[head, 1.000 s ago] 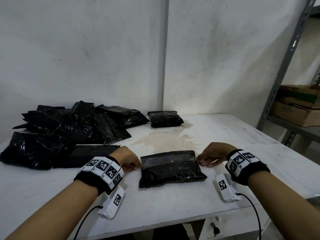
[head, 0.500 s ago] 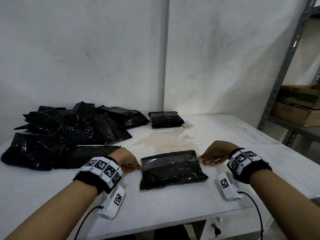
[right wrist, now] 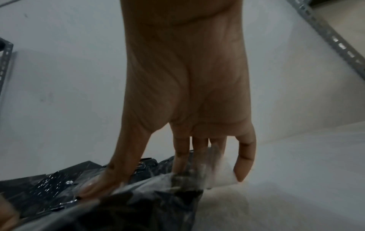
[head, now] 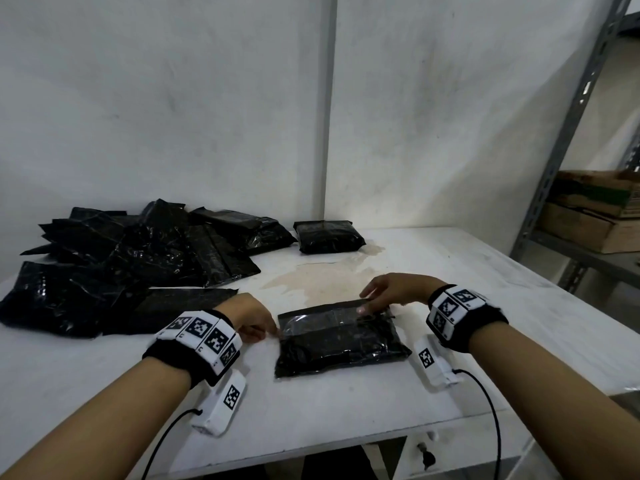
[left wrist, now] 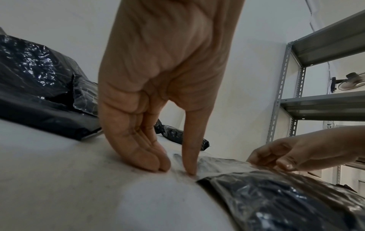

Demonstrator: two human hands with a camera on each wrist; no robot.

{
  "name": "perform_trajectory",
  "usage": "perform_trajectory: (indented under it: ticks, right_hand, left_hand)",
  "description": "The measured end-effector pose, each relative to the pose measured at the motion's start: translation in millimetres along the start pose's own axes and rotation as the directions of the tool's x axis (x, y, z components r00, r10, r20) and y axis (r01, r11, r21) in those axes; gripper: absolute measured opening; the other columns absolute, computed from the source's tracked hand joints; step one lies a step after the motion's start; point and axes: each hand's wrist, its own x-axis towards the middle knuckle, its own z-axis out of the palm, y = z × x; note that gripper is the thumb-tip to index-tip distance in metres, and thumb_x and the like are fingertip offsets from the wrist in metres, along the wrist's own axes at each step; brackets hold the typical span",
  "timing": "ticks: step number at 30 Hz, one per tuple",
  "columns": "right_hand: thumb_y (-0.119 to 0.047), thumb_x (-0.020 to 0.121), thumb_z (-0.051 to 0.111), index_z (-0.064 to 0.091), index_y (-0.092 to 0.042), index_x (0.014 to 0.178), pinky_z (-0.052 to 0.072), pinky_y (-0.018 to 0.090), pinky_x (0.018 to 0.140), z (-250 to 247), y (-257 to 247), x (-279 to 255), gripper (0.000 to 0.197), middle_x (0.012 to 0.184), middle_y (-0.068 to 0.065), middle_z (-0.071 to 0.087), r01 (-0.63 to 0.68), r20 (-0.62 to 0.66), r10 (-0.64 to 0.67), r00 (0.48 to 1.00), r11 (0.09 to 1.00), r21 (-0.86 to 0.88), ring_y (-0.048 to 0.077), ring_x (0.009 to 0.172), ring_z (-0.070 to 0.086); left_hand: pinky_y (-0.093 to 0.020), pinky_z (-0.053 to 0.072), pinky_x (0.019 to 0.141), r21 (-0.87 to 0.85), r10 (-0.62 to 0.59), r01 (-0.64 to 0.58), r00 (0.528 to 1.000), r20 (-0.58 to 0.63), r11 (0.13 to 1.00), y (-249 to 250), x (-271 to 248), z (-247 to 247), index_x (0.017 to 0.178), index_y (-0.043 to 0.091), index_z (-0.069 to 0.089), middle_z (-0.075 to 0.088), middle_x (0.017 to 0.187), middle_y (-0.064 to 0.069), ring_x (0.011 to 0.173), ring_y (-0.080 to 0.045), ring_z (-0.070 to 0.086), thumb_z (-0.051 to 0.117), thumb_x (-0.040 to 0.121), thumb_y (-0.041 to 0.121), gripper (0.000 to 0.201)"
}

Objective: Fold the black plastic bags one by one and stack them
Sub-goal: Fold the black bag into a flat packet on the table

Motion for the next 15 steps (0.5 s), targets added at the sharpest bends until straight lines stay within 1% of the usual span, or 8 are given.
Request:
perform_trajectory:
  ticks: [3,6,8,9,11,12,13,15]
  right_hand:
    - [-0.055,0.068,0.079,0.063,-0.032,0.114,0.045,0.032,0.090,3.4,-7.1,3.4,0.053,0.117,-0.010,0.060,-0.017,0.037,0.019,0.999,0.998,-0.067,0.015,0.114,0.052]
    - [-0.050,0.071,0.080,0.064,-0.029,0.114,0.043,0.037,0.100,0.8,-11.5,4.0,0.051,0.112,-0.010,0.058,-0.017,0.079,0.024,0.997,0.996,-0.084,0.016,0.114,0.049]
    - [-0.049,0.068,0.082,0.067,-0.031,0.102,0.042,0.038,0.101,-2.2,-12.5,2.4,0.041,0.101,-0.013,0.062,0.008,0.111,-0.002,0.994,0.999,-0.053,0.015,0.108,0.052]
    - [-0.047,0.065,0.084,0.068,-0.031,0.097,0.046,0.035,0.097,-4.1,-12.3,1.4,0.039,0.097,-0.013,0.065,0.038,0.119,-0.037,0.992,0.999,-0.007,0.015,0.104,0.056]
    - [-0.037,0.065,0.087,0.067,-0.025,0.095,0.051,0.024,0.076,-7.7,-12.7,-2.3,0.037,0.093,-0.007,0.070,0.101,0.120,-0.113,0.986,0.990,0.103,0.013,0.089,0.064]
    - [-0.031,0.067,0.087,0.066,-0.023,0.094,0.049,0.021,0.066,-9.1,-13.5,-4.0,0.036,0.091,-0.004,0.071,0.126,0.119,-0.142,0.983,0.982,0.138,0.011,0.081,0.066]
    - [-0.027,0.068,0.087,0.065,-0.022,0.093,0.048,0.019,0.062,-10.1,-14.1,-5.8,0.033,0.089,-0.003,0.071,0.146,0.117,-0.166,0.979,0.976,0.164,0.010,0.077,0.066]
    - [-0.019,0.071,0.085,0.064,-0.019,0.092,0.048,0.017,0.059,-12.2,-16.7,-8.7,0.030,0.087,-0.002,0.070,0.174,0.115,-0.202,0.973,0.961,0.214,0.010,0.075,0.066]
  left_hand:
    - [-0.027,0.052,0.063,0.021,0.006,-0.006,1.000,-0.002,1.000,0.3,0.2,-0.6,0.063,0.004,0.055,0.054,0.047,-0.007,0.046,-0.016,0.051,0.079,0.074,0.000,0.026]
    - [-0.029,0.051,0.067,0.037,0.011,-0.012,1.000,0.013,0.999,0.4,0.5,-1.3,0.065,0.006,0.054,0.053,0.054,-0.009,0.050,-0.017,0.050,0.079,0.074,0.002,0.027]
    - [-0.027,0.051,0.064,0.032,0.012,-0.013,1.000,0.017,0.999,0.5,0.0,-2.6,0.067,0.005,0.056,0.054,0.056,-0.008,0.050,-0.017,0.050,0.081,0.073,0.004,0.026]
    - [-0.026,0.050,0.062,0.028,0.014,-0.015,1.000,0.026,0.999,0.5,-1.0,-4.0,0.069,0.005,0.058,0.055,0.058,-0.008,0.052,-0.016,0.050,0.081,0.072,0.005,0.023]
    - [-0.023,0.049,0.060,0.018,0.033,-0.034,0.998,0.049,0.999,0.2,-3.8,-7.4,0.081,0.004,0.066,0.059,0.065,-0.007,0.055,-0.014,0.053,0.080,0.074,0.006,0.016]
    - [-0.021,0.049,0.058,0.000,0.047,-0.047,0.997,0.062,0.999,-0.1,-5.8,-10.1,0.085,0.004,0.069,0.062,0.066,-0.006,0.055,-0.012,0.056,0.079,0.075,0.006,0.014]
    - [-0.021,0.050,0.057,-0.024,0.060,-0.058,0.995,0.082,0.998,-0.5,-7.9,-12.3,0.087,0.005,0.070,0.064,0.066,-0.003,0.057,-0.011,0.058,0.076,0.078,0.004,0.011]
    - [-0.022,0.049,0.062,-0.076,0.081,-0.071,0.988,0.129,0.995,-2.5,-11.4,-16.8,0.085,0.011,0.068,0.067,0.066,0.000,0.062,-0.011,0.061,0.070,0.083,0.001,0.010]
